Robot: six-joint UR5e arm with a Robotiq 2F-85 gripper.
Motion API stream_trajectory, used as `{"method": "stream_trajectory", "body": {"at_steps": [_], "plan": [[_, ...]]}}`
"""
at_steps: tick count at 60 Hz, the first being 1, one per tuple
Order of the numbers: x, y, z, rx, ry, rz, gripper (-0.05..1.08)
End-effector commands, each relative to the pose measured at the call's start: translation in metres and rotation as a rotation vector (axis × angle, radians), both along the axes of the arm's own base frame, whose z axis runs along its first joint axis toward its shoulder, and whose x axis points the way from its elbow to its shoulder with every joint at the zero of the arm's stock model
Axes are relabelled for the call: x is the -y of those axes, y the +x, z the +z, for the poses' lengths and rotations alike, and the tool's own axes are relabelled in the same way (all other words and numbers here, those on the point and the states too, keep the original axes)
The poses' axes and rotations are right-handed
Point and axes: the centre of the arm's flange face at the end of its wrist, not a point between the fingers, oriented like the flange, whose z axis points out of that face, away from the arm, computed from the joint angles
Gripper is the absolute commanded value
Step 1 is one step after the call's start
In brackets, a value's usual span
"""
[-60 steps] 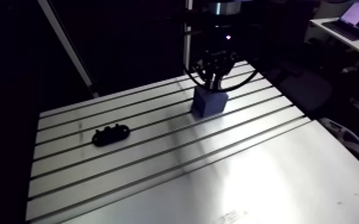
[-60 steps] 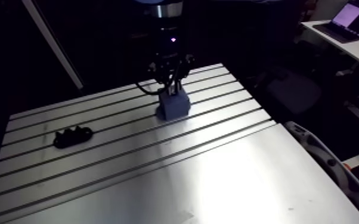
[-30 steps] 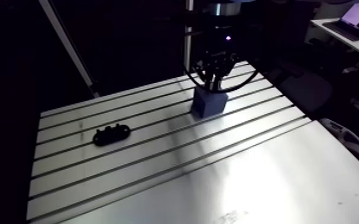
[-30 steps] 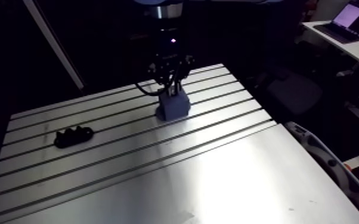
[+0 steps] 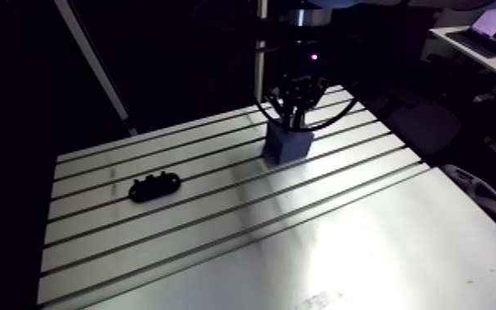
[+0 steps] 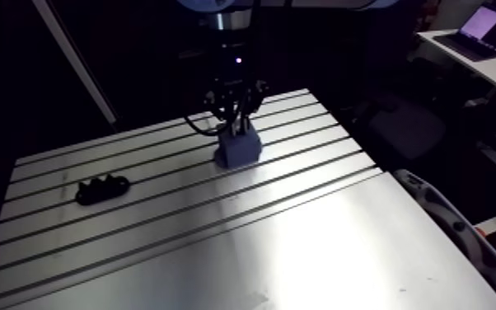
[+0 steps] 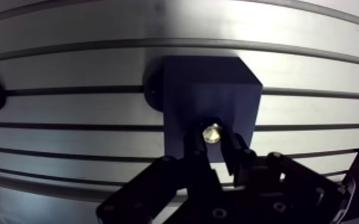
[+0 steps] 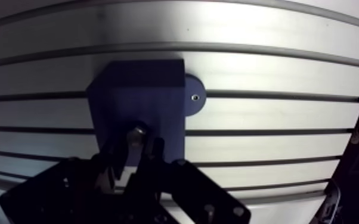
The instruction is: Pick up the M10 bolt and insert it into the hex recess until seated.
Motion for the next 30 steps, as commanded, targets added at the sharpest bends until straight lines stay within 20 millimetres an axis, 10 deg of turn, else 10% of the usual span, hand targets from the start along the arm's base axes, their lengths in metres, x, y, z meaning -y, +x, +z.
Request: {"method": "stream_trajectory", "body": {"at_steps": [1, 30], "plan": [[-0.0008, 0.0005, 0.0001, 0.000, 0.001, -0.001, 0.71], [-0.0037, -0.0041, 0.0039, -0.007, 0.009, 0.030, 0.71]]}}
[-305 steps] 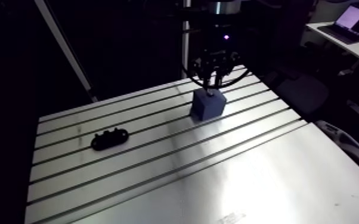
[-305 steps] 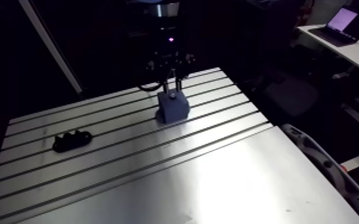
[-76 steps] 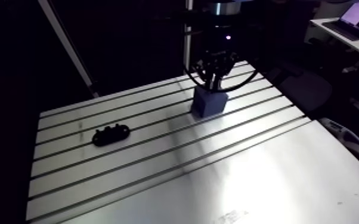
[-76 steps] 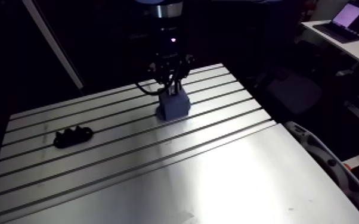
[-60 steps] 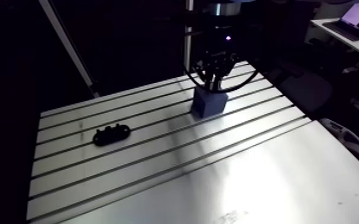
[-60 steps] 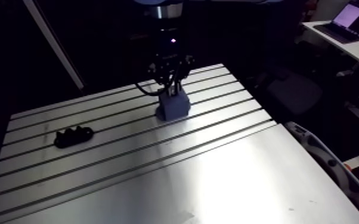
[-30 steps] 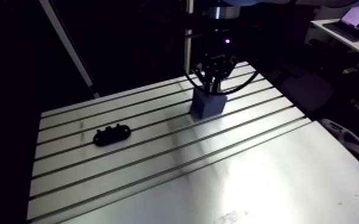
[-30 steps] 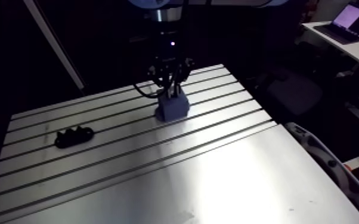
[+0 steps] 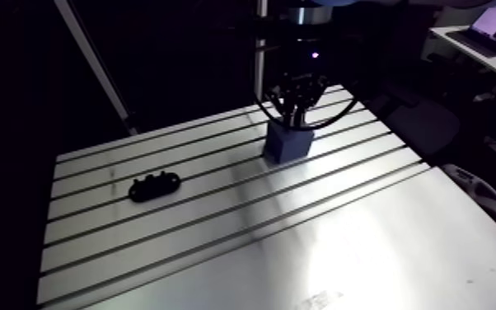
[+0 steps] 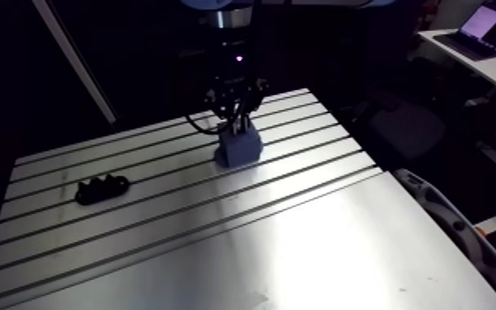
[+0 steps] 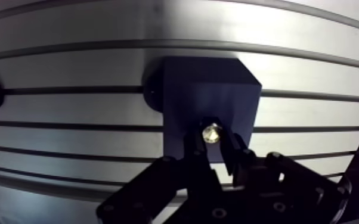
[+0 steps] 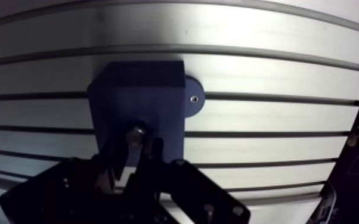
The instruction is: Pick up the M10 bolt and insert it into the hex recess until seated.
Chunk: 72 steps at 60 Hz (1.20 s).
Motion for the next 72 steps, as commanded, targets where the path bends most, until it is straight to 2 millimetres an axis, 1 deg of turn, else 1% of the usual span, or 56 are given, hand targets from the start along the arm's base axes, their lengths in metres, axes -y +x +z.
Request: {"method": "stream_trajectory", "body": {"at_steps": [1, 25, 39, 54, 72], "plan": [[-0.0021, -0.0023, 0.0025, -0.005, 0.005, 0.013, 0.71], [-0.0017, -0.0005, -0.0019, 0.006, -0.014, 0.121, 0.71], [-0.0022, -0.0022, 0.0005, 0.000, -0.015, 0.136, 0.71], [-0.0031, -0.0022, 0.0016, -0.003, -0.023, 0.193, 0.71], [-0.0010, 0.0006, -0.0014, 0.005, -0.042, 0.280, 0.71]]}}
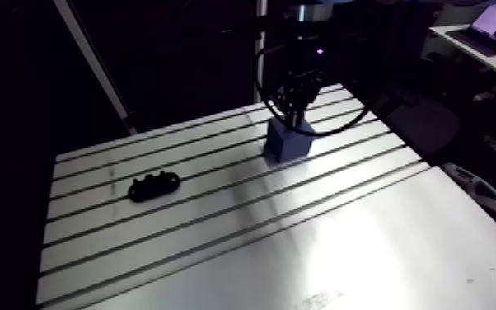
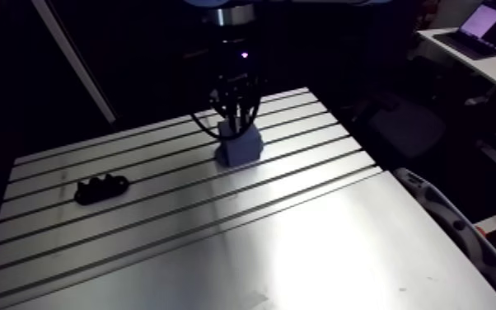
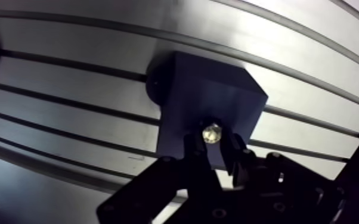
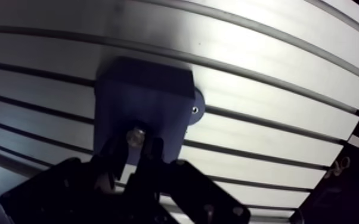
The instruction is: Pick up the M10 bolt and insert it into the hex recess until seated.
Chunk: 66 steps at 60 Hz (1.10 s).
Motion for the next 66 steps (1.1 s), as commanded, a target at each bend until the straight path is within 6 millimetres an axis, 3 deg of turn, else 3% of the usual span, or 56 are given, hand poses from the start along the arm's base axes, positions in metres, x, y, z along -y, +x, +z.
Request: {"method": "stream_trajectory", "body": {"at_steps": [1, 66], "plan": [[0.0009, 0.0017, -0.0018, 0.004, -0.013, 0.066, 0.71], [0.0005, 0.0012, 0.0001, 0.004, -0.027, 0.161, 0.72]]}}
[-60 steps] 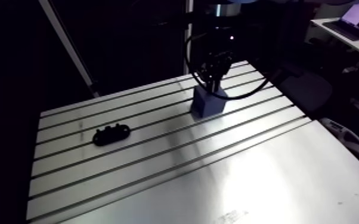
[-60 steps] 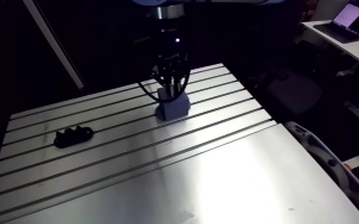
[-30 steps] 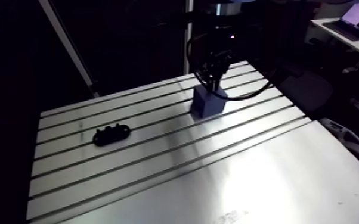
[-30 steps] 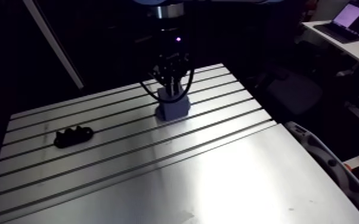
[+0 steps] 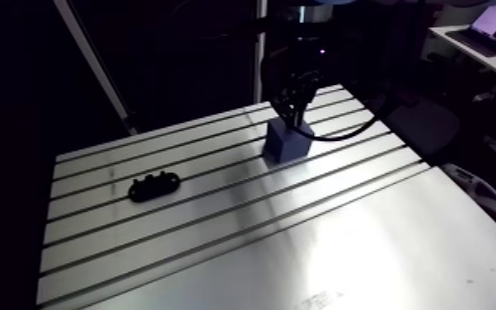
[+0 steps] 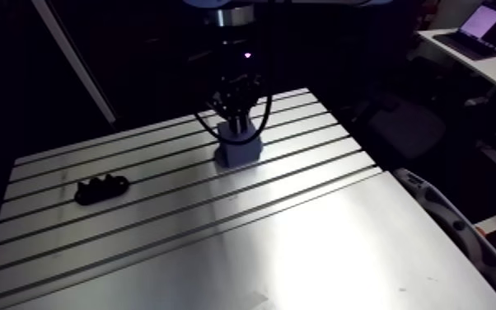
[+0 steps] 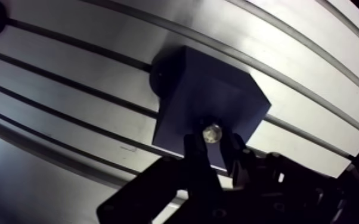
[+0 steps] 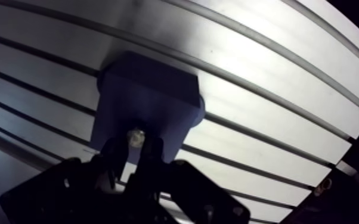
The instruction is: Pick up the M10 bolt and insert it into the hex recess until seated.
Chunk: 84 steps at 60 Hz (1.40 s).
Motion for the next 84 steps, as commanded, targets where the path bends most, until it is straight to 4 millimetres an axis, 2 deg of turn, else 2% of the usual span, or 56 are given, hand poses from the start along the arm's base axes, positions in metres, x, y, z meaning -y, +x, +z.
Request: {"method": "stream_trajectory", "body": {"at_steps": [1, 56, 58, 59, 60, 61, 62, 63, 64, 65, 66, 67, 71, 84], "plan": [[0.0001, 0.0003, 0.0001, 0.000, -0.003, 0.022, 0.72], [0.0004, 0.0026, 0.0003, 0.004, -0.006, 0.069, 0.70], [0.0004, 0.0026, 0.0003, 0.005, -0.006, 0.069, 0.68], [0.0004, 0.0026, 0.0003, 0.005, -0.006, 0.069, 0.61], [0.0004, 0.0026, 0.0003, 0.005, -0.006, 0.069, 0.61], [0.0003, 0.0026, 0.0003, 0.005, -0.005, 0.069, 0.47], [0.0003, 0.0026, 0.0003, 0.005, -0.005, 0.069, 0.47], [0.0010, 0.0025, 0.0003, 0.005, -0.005, 0.071, 0.30], [0.0010, 0.0025, 0.0003, 0.005, -0.005, 0.071, 0.30], [0.0005, 0.0030, -0.0002, 0.006, -0.005, 0.070, 0.17], [0.0005, 0.0030, -0.0002, 0.006, -0.005, 0.070, 0.17], [0.0012, 0.0029, -0.0003, 0.007, -0.005, 0.071, 0.06], [0.0005, 0.0031, 0.0007, 0.004, -0.004, 0.069, 0.01], [-0.0003, 0.0009, 0.0047, -0.005, -0.002, 0.069, 0.01]]}}
